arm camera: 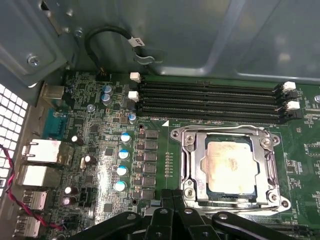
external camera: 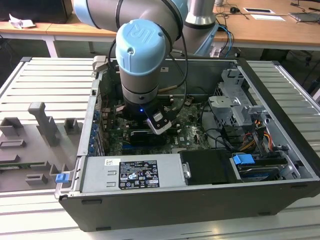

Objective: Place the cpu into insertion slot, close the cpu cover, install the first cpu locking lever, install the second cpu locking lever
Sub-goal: 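Install the second cpu locking lever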

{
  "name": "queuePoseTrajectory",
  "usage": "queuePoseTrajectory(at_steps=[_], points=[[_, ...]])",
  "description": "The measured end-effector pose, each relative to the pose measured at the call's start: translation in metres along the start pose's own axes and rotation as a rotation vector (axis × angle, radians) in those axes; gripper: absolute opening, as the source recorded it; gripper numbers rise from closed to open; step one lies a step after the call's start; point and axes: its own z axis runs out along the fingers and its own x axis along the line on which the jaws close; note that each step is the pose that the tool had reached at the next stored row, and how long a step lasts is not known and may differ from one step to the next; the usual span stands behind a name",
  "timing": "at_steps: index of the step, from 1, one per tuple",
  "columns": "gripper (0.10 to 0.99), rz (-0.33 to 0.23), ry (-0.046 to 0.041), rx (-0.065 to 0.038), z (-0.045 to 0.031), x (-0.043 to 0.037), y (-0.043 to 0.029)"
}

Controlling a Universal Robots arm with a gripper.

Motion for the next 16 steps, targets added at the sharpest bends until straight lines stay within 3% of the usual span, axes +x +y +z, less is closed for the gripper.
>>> queuePoseTrajectory(at_steps=[16], points=[[0.106,0.000,0.0004,0.003,-0.0131,-0.0004,0.0047]])
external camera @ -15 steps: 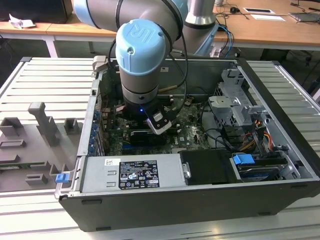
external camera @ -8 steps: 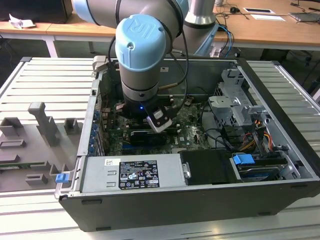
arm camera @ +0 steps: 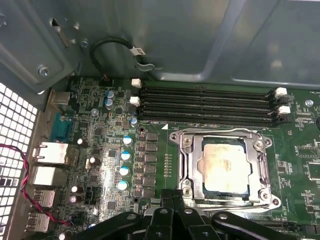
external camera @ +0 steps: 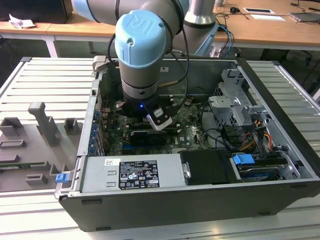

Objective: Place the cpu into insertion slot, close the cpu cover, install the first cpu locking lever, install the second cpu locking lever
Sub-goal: 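Install the second cpu locking lever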

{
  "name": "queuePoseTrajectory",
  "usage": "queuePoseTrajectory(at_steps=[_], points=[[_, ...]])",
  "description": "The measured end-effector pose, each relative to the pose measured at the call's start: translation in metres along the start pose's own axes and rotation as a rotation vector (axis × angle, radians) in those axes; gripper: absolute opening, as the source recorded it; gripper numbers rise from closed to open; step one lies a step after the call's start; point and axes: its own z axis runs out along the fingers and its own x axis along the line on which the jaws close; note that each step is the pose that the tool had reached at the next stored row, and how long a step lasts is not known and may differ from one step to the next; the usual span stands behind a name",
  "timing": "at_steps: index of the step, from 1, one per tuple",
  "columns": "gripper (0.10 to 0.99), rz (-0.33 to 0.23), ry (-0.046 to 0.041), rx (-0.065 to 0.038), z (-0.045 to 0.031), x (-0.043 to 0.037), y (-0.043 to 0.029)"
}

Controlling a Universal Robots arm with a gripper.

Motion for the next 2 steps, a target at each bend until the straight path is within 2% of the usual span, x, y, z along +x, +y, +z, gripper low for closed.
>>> queuePoseTrajectory(at_steps=[2], points=[[0.106,0.000,-0.0001,0.000,-0.0011,-0.0001,0.0004]])
